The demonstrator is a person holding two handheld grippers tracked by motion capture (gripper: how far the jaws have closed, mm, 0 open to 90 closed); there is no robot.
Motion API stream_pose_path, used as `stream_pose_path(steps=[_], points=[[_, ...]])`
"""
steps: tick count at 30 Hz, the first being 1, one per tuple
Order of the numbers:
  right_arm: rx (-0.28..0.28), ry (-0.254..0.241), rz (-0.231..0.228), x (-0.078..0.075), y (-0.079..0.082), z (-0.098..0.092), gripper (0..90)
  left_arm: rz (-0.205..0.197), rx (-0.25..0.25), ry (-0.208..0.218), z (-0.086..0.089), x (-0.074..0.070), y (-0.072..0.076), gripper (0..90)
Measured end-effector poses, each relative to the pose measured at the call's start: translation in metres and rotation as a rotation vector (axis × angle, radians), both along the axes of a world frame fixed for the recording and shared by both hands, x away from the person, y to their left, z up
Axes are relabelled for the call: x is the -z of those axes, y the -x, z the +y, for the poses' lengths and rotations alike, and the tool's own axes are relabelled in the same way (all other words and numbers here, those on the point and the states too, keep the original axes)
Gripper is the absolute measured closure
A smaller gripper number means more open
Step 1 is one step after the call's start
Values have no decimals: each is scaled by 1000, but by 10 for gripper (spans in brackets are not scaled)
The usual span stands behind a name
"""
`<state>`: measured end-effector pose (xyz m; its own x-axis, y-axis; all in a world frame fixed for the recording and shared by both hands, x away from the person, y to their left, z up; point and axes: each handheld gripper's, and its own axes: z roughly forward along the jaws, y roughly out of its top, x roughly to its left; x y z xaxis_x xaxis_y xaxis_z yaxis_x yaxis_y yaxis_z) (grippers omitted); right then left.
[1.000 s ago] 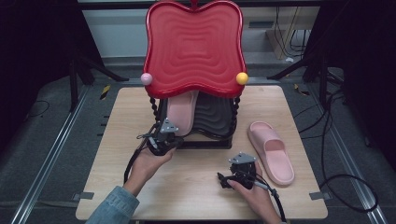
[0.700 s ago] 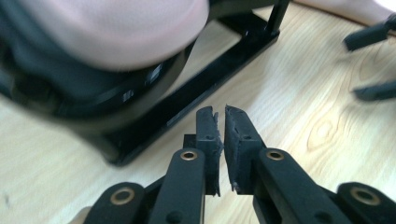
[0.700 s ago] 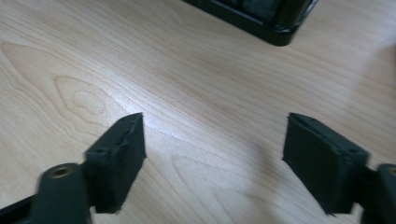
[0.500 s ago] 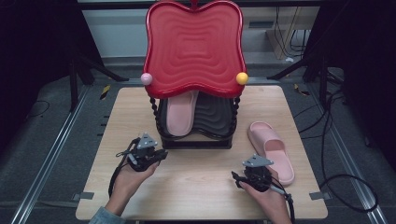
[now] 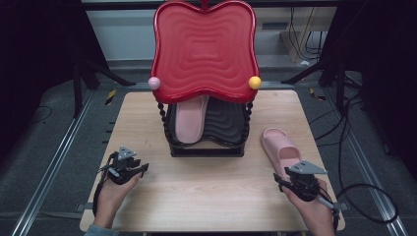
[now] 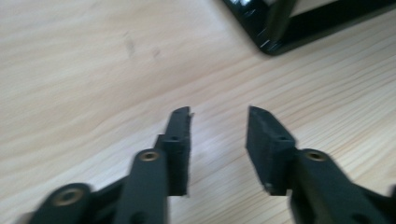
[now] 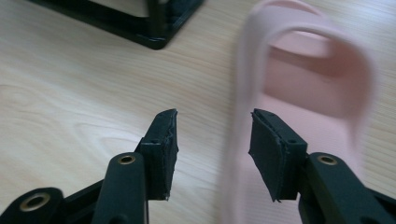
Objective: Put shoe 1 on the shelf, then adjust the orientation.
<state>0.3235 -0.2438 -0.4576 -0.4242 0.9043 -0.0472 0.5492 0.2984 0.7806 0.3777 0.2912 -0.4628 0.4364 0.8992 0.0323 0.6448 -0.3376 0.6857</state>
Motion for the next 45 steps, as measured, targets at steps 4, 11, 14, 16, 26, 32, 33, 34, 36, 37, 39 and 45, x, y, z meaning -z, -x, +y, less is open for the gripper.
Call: stream_pose_path(steps=[4,11,14,16,26,32,33,34,36,37,39,45], points=[[64,-13,2,-2,-6,-22,510,19,-43,-21,14,5,1,383],[128,13,13,-8,-31,-46,545,44,-73,-33,25,12,2,153],[146,29,28,-6,-44,-52,536,39,-77,-33,26,10,2,145],[150,37,33,-4,-49,-53,532,39,-78,-34,26,10,2,145],[176,67,76,9,-93,-59,794,41,-76,-43,25,10,2,158],[135,71,58,0,-75,-59,842,32,-85,-40,28,8,4,164],[120,60,52,-3,-67,-58,843,31,-84,-41,27,8,4,165],[96,53,49,-7,-59,-57,843,31,-83,-42,27,8,4,165],[69,53,44,-10,-51,-54,842,31,-83,-42,26,8,4,165],[43,54,42,-13,-42,-50,842,31,-80,-44,26,8,4,165],[-47,55,38,-20,-19,-34,842,28,-81,-47,25,8,4,167],[-233,57,36,-21,-7,18,837,27,-86,-45,26,8,4,168]])
